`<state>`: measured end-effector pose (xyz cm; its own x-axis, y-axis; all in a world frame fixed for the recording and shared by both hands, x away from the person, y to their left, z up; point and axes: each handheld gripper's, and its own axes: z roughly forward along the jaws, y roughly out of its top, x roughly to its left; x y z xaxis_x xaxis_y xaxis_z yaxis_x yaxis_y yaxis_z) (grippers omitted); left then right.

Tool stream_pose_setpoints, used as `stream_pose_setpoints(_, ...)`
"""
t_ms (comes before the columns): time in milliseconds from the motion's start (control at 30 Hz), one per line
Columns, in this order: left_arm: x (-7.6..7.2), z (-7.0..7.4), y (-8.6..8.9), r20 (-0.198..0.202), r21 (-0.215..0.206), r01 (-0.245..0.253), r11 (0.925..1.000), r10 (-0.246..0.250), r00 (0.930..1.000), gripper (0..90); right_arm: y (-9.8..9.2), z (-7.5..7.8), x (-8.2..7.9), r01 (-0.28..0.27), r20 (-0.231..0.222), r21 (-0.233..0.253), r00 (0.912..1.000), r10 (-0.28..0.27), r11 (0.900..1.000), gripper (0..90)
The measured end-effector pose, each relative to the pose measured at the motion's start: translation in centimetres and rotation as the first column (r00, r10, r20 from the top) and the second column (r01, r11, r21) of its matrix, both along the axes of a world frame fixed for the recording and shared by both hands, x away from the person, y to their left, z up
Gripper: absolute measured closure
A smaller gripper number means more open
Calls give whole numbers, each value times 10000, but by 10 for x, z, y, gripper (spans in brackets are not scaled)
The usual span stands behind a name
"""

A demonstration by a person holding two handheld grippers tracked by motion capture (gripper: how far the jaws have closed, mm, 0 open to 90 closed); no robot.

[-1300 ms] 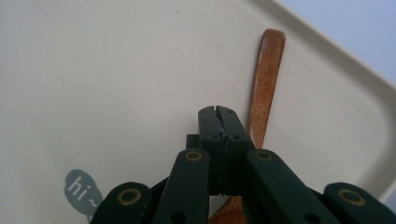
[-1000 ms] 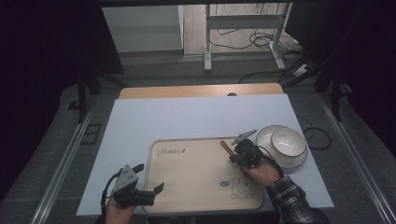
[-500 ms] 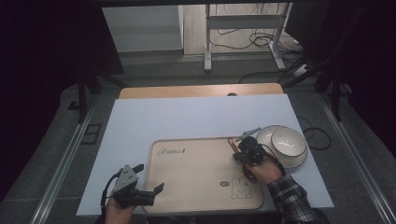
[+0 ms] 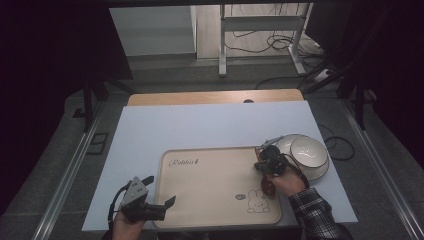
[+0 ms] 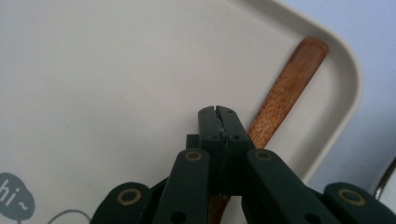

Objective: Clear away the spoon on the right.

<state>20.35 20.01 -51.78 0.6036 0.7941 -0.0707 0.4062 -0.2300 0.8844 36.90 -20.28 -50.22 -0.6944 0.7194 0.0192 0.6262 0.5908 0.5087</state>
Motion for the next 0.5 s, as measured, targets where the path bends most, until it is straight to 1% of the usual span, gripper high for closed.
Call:
stream_pose_setpoints(433,0,0,0,1,28,8,10000,-8,10000,3,-2,0,0,62,9,-1,10000,-62,10000,899)
stream_pose_setpoints(500,0,0,0,1,32,8,10000,-8,10000,3,-2,1,0,-60,38,152,10000,60,9999,898)
